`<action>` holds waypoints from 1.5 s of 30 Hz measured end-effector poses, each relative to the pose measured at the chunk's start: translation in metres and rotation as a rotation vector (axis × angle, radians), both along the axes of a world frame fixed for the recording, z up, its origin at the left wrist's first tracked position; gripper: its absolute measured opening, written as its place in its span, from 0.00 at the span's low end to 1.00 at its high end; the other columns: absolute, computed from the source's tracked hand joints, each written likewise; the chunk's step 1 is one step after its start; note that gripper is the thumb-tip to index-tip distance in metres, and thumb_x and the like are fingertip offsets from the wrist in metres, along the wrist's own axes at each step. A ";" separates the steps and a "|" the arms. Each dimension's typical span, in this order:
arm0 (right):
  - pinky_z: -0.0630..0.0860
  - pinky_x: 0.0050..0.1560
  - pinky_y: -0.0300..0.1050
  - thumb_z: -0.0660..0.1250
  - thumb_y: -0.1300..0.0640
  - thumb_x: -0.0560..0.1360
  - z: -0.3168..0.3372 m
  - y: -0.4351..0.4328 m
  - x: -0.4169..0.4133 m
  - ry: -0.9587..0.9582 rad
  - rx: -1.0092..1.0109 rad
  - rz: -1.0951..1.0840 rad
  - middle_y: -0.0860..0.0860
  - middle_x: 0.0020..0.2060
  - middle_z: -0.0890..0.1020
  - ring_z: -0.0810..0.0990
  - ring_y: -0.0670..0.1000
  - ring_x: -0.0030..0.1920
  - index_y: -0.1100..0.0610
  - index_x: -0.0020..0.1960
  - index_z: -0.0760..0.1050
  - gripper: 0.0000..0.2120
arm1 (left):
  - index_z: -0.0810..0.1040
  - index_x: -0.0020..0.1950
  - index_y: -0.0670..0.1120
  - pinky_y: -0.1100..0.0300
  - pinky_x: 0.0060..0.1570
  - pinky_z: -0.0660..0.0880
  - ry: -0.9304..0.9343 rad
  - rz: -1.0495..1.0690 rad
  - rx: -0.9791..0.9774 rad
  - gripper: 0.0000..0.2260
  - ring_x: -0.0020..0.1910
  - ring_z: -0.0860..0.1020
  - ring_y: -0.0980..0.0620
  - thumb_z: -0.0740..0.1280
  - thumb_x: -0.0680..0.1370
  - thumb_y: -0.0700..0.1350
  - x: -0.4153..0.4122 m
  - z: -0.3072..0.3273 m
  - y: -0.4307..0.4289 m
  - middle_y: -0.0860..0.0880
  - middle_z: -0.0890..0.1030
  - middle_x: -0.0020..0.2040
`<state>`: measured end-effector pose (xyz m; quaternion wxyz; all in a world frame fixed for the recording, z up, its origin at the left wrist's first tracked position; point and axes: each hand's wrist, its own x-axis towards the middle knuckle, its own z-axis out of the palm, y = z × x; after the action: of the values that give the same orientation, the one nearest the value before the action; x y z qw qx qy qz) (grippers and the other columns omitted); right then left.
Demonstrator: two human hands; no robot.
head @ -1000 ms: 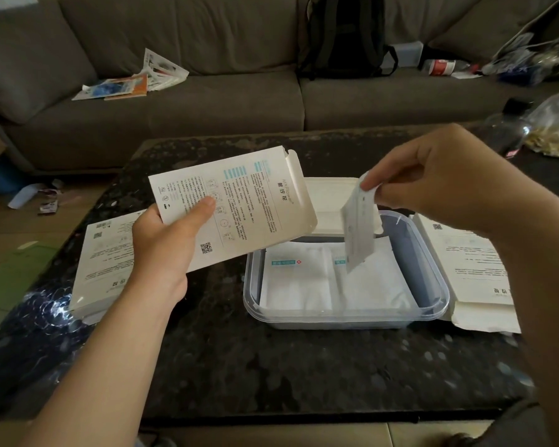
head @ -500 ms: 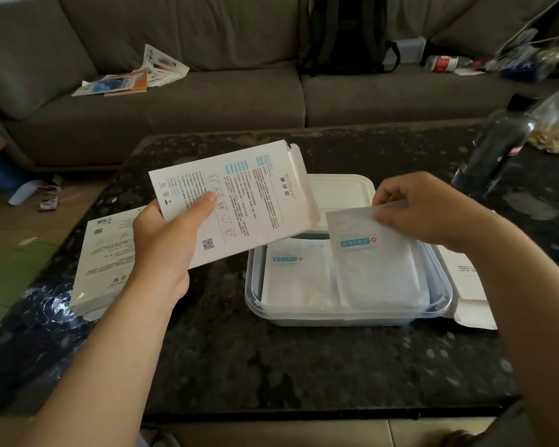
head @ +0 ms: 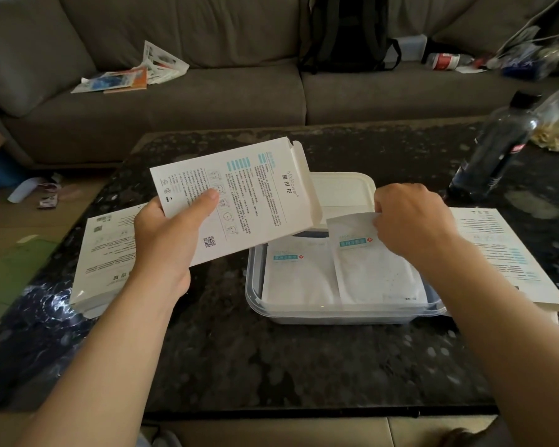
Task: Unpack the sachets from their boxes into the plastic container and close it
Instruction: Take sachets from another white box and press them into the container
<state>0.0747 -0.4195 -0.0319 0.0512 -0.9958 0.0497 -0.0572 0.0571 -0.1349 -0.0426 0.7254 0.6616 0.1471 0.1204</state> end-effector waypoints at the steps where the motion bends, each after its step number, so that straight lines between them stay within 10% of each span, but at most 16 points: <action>1: 0.83 0.43 0.52 0.71 0.60 0.76 0.000 0.001 0.000 0.006 0.009 -0.007 0.51 0.44 0.81 0.79 0.52 0.37 0.53 0.53 0.76 0.08 | 0.85 0.59 0.51 0.43 0.55 0.84 -0.001 0.000 -0.002 0.11 0.53 0.88 0.52 0.77 0.77 0.46 0.000 0.000 0.000 0.54 0.88 0.53; 18: 0.79 0.48 0.50 0.74 0.58 0.73 0.001 0.009 -0.005 -0.019 -0.115 0.055 0.54 0.51 0.75 0.76 0.54 0.49 0.56 0.60 0.74 0.17 | 0.85 0.58 0.52 0.45 0.54 0.84 -0.009 0.010 -0.001 0.10 0.52 0.87 0.53 0.77 0.78 0.45 -0.001 0.002 -0.001 0.55 0.89 0.52; 26: 0.64 0.74 0.52 0.73 0.33 0.68 -0.010 -0.001 -0.018 0.661 0.100 0.340 0.39 0.76 0.64 0.65 0.51 0.75 0.36 0.77 0.55 0.44 | 0.85 0.57 0.54 0.46 0.54 0.84 -0.007 0.001 0.008 0.09 0.51 0.87 0.54 0.77 0.78 0.45 -0.002 0.003 -0.004 0.56 0.88 0.52; 45: 0.64 0.74 0.56 0.66 0.31 0.73 -0.013 0.012 -0.025 0.715 -0.218 0.314 0.51 0.81 0.53 0.60 0.59 0.78 0.42 0.81 0.42 0.47 | 0.85 0.58 0.53 0.46 0.54 0.84 -0.003 -0.006 0.004 0.10 0.52 0.87 0.54 0.77 0.78 0.45 -0.002 0.002 -0.004 0.55 0.88 0.53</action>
<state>0.0499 -0.4073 -0.0448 -0.0670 -0.9480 -0.0950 0.2962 0.0549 -0.1392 -0.0410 0.7246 0.6633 0.1438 0.1195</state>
